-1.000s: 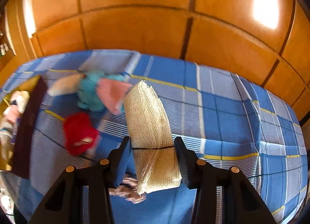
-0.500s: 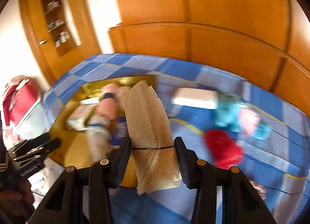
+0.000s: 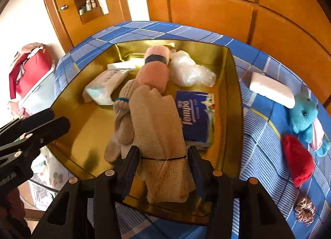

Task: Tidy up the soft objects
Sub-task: 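Carry the beige mesh loofah into the gold tray with the right tool, then open the right tool to release the loofah, then withdraw both tools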

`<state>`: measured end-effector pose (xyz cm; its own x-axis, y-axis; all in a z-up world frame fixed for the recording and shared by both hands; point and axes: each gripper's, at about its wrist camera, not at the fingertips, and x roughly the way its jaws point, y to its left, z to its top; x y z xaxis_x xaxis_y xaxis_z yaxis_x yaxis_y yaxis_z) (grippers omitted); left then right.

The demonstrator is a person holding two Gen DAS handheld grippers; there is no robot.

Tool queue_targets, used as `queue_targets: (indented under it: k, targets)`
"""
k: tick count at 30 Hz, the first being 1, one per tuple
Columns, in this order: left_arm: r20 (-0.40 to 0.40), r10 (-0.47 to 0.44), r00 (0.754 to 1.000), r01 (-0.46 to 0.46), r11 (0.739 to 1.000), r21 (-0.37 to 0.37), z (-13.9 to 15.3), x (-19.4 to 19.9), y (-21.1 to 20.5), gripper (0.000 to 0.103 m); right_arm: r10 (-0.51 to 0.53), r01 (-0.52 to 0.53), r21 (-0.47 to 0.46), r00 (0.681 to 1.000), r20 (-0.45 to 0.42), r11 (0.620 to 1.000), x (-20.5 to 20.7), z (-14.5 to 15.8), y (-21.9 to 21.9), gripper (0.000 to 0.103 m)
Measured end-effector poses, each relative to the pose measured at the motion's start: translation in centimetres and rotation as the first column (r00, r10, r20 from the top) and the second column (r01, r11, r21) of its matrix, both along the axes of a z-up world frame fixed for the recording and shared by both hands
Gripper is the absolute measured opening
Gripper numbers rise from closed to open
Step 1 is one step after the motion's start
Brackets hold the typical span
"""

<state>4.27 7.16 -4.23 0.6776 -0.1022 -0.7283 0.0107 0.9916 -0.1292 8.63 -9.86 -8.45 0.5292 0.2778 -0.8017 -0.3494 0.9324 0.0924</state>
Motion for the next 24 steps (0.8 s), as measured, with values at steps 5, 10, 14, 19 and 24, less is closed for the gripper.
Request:
queue_targets:
  k: [5,10,14,19,24]
  targets:
    - [0.003,-0.002,1.0,0.002,1.0,0.004,0.2,-0.1,-0.1,0.055,-0.005,0.005,0.019,1.0,-0.006,1.0,-0.2,0.3,-0.4,0.052]
    - [0.017,-0.009,1.0,0.009,1.0,0.019,0.6,-0.4,-0.5,0.055,-0.022,0.021,0.047,0.999,0.028,0.999,-0.9,1.5,-0.7,0.053]
    - [0.032,-0.022,0.999,0.021,0.999,0.033,0.9,-0.6,-0.9,0.055,-0.038,0.034,0.058,0.997,0.067,0.998,-1.6,2.7,-1.2,0.053]
    - [0.052,-0.037,0.998,0.035,0.998,0.044,1.4,-1.0,-1.4,0.055,-0.071,0.063,0.072,0.992,0.105,0.995,-2.2,3.9,-2.4,0.053]
    - [0.067,-0.057,0.996,0.053,0.997,0.055,1.9,-1.3,-2.1,0.055,-0.118,0.107,0.084,0.984,0.133,0.991,-2.8,4.8,-4.4,0.053]
